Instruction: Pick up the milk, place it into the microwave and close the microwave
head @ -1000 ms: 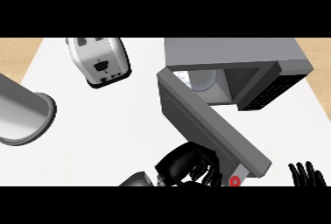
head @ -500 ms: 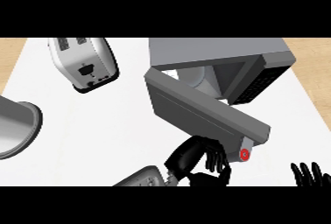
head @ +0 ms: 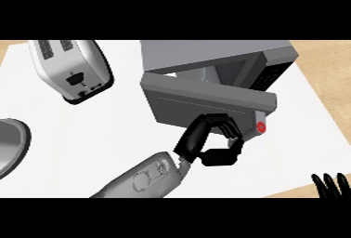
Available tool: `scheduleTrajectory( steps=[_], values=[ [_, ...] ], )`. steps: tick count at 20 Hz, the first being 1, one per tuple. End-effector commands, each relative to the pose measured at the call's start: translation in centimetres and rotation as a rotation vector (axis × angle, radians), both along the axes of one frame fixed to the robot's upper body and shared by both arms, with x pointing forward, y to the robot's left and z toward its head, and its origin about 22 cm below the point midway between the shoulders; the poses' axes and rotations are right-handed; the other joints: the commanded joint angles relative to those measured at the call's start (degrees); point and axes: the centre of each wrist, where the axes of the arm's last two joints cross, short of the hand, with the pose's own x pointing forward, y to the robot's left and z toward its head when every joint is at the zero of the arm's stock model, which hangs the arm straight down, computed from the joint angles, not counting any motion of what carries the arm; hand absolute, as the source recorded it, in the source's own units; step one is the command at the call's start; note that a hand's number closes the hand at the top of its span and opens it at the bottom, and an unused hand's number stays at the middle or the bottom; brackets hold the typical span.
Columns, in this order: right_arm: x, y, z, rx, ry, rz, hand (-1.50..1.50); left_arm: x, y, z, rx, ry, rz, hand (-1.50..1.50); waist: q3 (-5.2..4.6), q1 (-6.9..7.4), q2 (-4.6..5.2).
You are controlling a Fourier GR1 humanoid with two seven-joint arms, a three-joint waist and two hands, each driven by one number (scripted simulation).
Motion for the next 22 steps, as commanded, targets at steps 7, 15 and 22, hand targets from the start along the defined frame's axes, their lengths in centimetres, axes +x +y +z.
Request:
scheduleTrajectory(
  steps=[7, 15, 22],
  values=[
    [0.4, 0.4, 2.8, 0.018, -0.045, 0.138, -1.50, 4.3, 0.0, 2.8, -0.150, -0.009, 0.124, 1.50, -0.12, -3.76, 1.36],
    [-0.1, -0.3, 3.5, 0.033, -0.039, 0.133, -1.50, 7.2, 0.2, 4.0, -0.158, -0.022, 0.185, 1.50, 0.19, -6.54, 2.01],
    [0.1, -0.1, 4.7, 0.036, -0.051, 0.185, -1.50, 7.4, 0.3, 3.9, -0.190, -0.037, 0.215, 1.50, 0.19, -7.99, 2.49]
  ],
)
